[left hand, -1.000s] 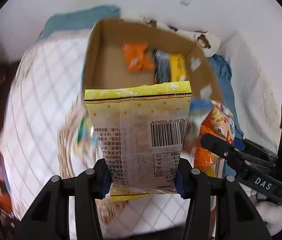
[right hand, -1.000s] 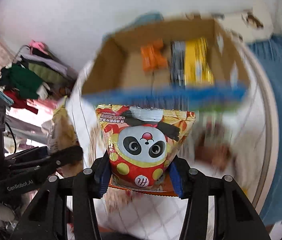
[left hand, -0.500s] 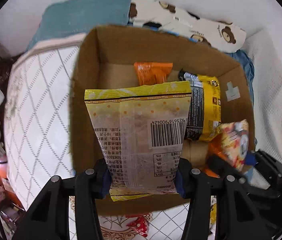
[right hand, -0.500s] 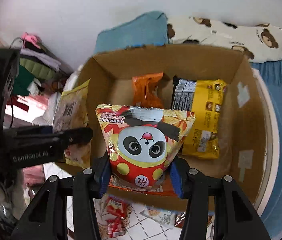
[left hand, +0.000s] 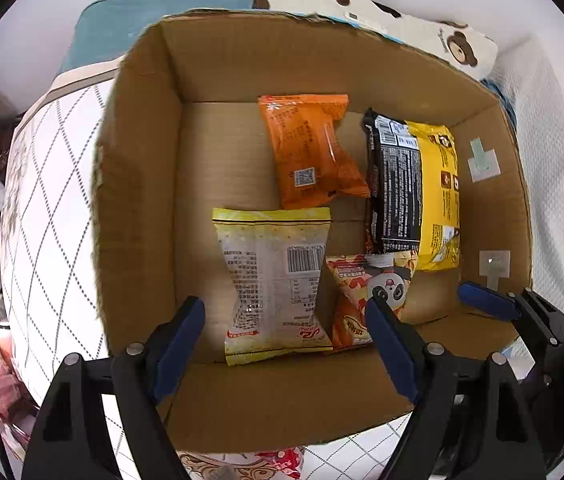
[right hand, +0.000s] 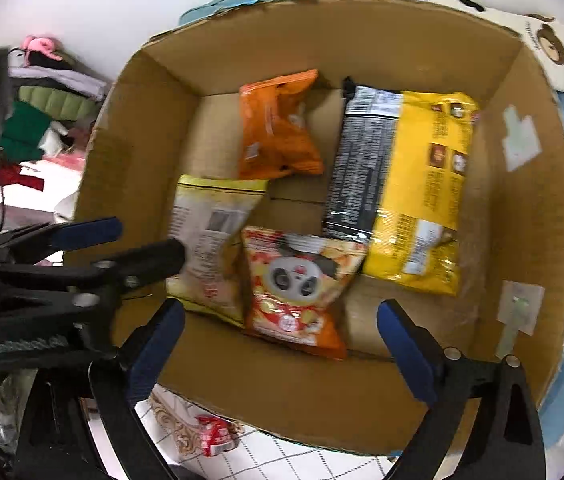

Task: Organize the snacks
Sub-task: 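Lower both bags into the box beside the others and release them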

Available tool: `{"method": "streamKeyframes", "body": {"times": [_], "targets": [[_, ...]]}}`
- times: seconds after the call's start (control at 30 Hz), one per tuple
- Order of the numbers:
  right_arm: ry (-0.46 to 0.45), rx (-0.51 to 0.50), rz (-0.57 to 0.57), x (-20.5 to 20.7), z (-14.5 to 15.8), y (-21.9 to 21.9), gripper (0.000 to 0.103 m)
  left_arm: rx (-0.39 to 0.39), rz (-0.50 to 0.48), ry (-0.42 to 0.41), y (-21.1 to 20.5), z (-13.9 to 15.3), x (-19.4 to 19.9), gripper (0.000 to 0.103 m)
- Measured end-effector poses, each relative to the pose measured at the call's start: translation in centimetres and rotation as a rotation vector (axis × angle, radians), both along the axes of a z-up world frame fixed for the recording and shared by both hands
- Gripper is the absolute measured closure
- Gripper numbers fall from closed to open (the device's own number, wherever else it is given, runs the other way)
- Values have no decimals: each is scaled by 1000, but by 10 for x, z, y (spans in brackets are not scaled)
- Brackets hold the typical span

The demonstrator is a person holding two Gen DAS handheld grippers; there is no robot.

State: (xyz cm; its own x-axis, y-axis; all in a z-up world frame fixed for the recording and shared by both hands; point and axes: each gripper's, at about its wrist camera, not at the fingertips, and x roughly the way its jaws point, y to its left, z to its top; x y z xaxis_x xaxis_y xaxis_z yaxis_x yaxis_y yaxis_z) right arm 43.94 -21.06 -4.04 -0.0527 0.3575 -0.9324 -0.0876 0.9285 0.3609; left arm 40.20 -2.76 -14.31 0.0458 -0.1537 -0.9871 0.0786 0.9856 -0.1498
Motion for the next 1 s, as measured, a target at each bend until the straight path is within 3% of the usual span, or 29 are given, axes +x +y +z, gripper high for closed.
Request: {"method": "streamKeyframes", "body": {"times": [0.37,0.7,1.0], "targets": [[-51,-74,-103,-16,11,-29,4,40,59,-116,10,19,-23,19],[-182,-95,-124,-41,62,-37,4,45,83,-252,14,59,-56,19],[-309,-54,-154,-74,123,-43,4,-3,105,-381,19,110,-103,19]]}}
